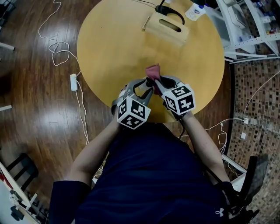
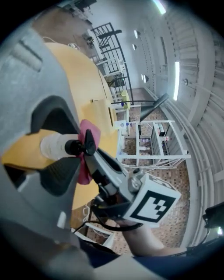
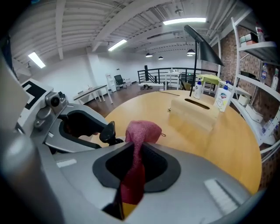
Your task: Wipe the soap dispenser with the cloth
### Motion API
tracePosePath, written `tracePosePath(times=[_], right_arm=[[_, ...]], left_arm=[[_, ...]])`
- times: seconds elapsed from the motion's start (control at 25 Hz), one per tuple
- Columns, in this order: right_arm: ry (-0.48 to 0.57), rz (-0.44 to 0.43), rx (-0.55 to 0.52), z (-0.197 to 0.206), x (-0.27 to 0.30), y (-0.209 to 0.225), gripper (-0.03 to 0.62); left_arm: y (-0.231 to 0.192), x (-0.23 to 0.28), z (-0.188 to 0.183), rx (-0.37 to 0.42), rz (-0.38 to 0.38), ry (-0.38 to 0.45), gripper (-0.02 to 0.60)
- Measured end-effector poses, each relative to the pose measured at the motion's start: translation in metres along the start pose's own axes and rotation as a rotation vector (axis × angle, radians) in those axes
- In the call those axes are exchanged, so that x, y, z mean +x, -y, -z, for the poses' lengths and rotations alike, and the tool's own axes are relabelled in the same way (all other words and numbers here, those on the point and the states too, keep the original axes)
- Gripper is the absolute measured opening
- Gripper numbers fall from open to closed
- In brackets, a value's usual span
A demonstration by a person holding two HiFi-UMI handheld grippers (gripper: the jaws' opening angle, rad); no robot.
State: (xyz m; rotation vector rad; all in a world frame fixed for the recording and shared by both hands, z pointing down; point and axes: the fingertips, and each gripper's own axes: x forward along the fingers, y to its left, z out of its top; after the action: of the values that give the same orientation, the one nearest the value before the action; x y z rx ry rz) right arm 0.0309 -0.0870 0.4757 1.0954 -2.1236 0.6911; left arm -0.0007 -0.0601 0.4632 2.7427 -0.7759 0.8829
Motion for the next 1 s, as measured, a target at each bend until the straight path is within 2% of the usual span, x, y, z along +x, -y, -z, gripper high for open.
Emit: tracePosePath(times=[0.12,0.28,0.52,0.56,0.6,0.68,0.72,0.84,1.0], right_arm=[[-0.018,-0.032,0.029,0.014,-0.009,-0.009,0.061],[-0.044,-0.061,0.028,0.03,-0.018,-0.019,0.061],[0.006,-0.019,0.046,-0.006,0.0,0.001,0.061],[0.001,-0.02,0.047,-0.007,0.005,0.002,0.063],[-0.005,-0.02,0.049,-0.006,0.007,0.003,0.063],[-0.005,-0.021,0.07,0.0,0.005,0.003,0.061],[-0.002,-0.022,0.086,0.003,0.002,0.002,0.061],[-0.007,-0.035,0.121,0.015,-0.007,-0.003,0.061],[-0.033,-0.066,0.109,0.03,-0.017,-0.013,0.061]], left_arm=[[0.006,0.01,0.014,0.092,0.07,-0.084,0.16],[0.005,0.012,0.018,0.117,0.147,-0.097,0.141],[0.002,0.007,0.018,0.167,0.189,-0.102,0.126],[0.002,0.006,0.018,0.18,0.184,-0.107,0.131],[0.002,0.004,0.02,0.185,0.178,-0.115,0.169],[0.003,0.001,0.025,0.157,0.176,-0.139,0.299],[0.003,0.002,0.028,0.132,0.175,-0.153,0.319],[0.008,0.011,0.036,0.103,0.179,-0.186,0.301],[0.014,0.018,0.039,0.197,0.252,-0.186,0.281]])
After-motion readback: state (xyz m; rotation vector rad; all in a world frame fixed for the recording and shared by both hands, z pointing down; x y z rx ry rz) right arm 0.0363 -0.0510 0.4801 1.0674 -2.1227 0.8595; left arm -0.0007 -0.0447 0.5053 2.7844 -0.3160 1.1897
